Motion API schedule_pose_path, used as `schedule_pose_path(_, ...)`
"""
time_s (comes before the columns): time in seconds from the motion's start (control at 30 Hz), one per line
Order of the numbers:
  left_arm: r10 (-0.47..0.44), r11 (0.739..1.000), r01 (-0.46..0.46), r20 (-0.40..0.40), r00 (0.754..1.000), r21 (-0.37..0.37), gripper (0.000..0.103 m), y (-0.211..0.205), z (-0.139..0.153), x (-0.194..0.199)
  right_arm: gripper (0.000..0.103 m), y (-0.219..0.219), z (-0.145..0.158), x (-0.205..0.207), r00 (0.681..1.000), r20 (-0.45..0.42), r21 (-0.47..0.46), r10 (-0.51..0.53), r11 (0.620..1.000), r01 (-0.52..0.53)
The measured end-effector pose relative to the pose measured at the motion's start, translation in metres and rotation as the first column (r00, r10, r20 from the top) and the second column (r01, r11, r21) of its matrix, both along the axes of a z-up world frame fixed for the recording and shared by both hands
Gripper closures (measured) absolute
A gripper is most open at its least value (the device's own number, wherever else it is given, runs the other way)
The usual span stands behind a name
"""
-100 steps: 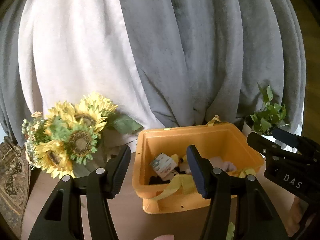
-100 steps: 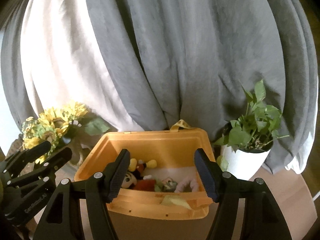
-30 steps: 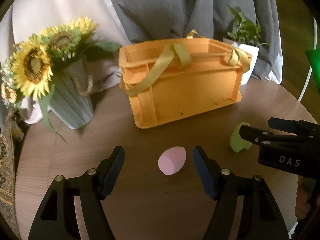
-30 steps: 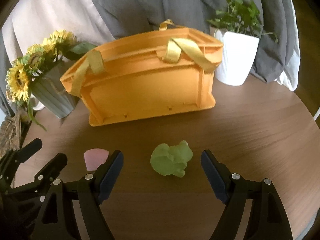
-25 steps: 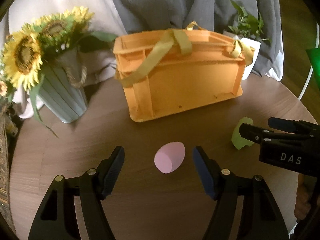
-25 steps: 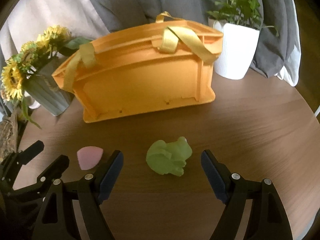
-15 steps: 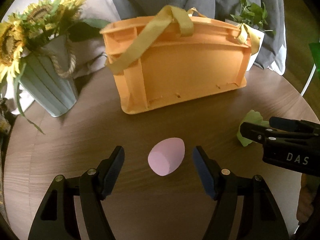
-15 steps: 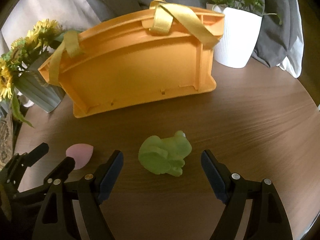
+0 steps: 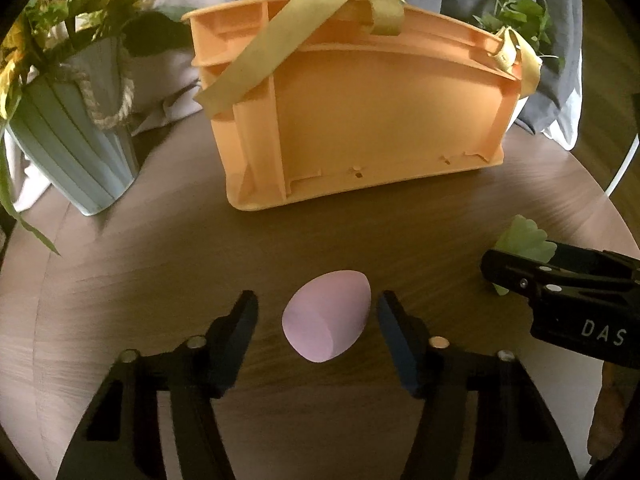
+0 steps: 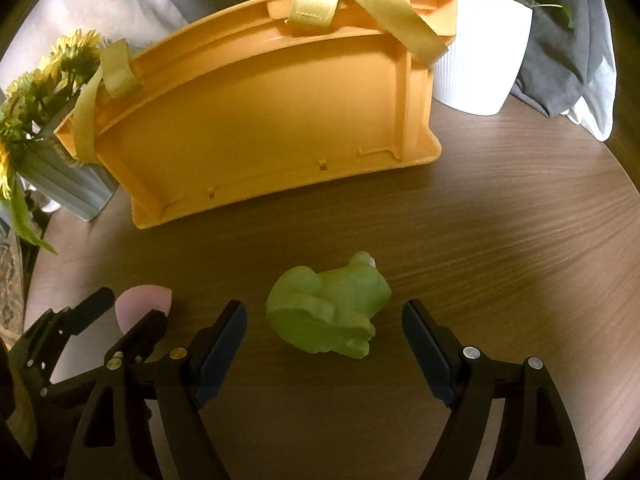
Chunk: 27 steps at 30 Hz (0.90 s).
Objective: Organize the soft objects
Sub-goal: 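Grasp the pink sponge with the left gripper while the right grasps the green frog, then carry the sponge with the left tool while the right tool carries the frog over the crate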
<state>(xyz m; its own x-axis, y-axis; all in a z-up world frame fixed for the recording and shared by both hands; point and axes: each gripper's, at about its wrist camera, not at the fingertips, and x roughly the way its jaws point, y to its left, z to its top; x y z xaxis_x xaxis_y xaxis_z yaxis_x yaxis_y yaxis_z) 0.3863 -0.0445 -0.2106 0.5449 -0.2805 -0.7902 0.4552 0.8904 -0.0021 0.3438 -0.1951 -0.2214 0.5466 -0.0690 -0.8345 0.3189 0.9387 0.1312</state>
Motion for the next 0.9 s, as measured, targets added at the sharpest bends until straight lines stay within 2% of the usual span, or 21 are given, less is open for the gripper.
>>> schedule_pose_path(0.13,-0.009,1.0,0.009,-0.014,1.0,-0.021,0.06,-0.001,-0.002,0.0,0.025,-0.001,-0.002,0.0,1.0,0.002,-0.02,0.003,1.0,-0.003)
schedule_pose_path(0.2,-0.007,1.0,0.007,-0.012,1.0,-0.017,0.061,-0.003,-0.002,0.0,0.033,-0.001,-0.003,0.001,1.0,-0.003,-0.018,0.008,1.0,-0.008)
schedule_pose_path(0.47,0.02,1.0,-0.02,-0.002,1.0,-0.018,0.062,-0.003,0.002,-0.004,0.049,0.0,-0.002,-0.001,1.0,0.0,-0.024,0.028,0.999,-0.028)
schedule_pose_path(0.7,0.054,0.998,-0.053,0.012,0.998,-0.037,0.063,-0.003,0.013,-0.012,0.049,-0.004,-0.001,-0.005,0.999,0.008,-0.026,0.031,0.999,-0.031)
schedule_pose_path(0.9,0.073,0.995,-0.071,0.028,0.997,-0.067,0.063,-0.003,0.031,-0.022,0.049,-0.006,0.014,-0.011,0.998,0.043,-0.029,0.047,0.999,-0.045)
